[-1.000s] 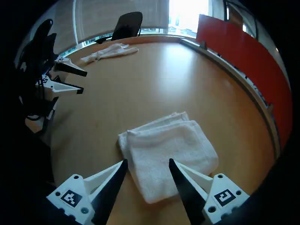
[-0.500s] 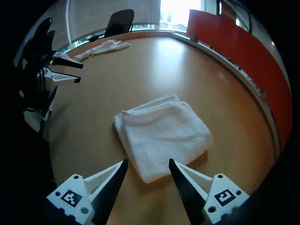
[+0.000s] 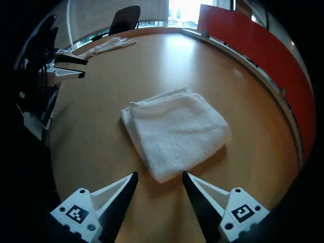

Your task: Fold towel

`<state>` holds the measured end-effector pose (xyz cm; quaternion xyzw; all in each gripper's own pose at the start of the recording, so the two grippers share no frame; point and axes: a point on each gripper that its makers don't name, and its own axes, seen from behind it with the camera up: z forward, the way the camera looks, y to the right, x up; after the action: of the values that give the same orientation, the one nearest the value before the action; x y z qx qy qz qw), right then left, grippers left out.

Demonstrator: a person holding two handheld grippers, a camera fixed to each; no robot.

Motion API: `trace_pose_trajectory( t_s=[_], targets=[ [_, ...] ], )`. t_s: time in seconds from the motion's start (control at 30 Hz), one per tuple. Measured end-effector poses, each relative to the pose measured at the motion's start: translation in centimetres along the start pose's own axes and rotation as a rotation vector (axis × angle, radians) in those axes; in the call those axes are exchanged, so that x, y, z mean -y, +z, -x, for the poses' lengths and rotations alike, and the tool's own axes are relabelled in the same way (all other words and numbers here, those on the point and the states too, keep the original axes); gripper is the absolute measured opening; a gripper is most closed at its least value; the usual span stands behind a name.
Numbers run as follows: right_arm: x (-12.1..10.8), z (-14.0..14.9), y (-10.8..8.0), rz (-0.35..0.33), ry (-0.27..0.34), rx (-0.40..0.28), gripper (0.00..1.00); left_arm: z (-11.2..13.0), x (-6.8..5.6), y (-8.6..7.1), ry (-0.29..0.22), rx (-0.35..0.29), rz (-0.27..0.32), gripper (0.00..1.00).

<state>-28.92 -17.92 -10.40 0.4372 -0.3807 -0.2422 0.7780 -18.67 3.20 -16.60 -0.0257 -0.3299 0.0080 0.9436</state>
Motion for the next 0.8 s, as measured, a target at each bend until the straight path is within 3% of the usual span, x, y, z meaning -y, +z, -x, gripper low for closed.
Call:
trace_pose_trajectory(
  t_s=[0.13, 0.5, 0.8],
  targets=[
    [-0.04, 0.36, 0.13, 0.003, 0.019, 0.005, 0.76, 0.04, 0.03, -0.02, -0.001, 0.001, 0.0, 0.98],
    [-0.37, 0.41, 0.36, 0.013, 0.068, 0.007, 0.39, 0.07, 0.01, -0.03, 0.0, 0.001, 0.0, 0.98],
    [-0.28, 0.7, 0.39, 0.015, 0.073, 0.012, 0.37, -0.05, 0.08, 0.04, -0.001, 0.0, 0.0, 0.98]
  ],
)
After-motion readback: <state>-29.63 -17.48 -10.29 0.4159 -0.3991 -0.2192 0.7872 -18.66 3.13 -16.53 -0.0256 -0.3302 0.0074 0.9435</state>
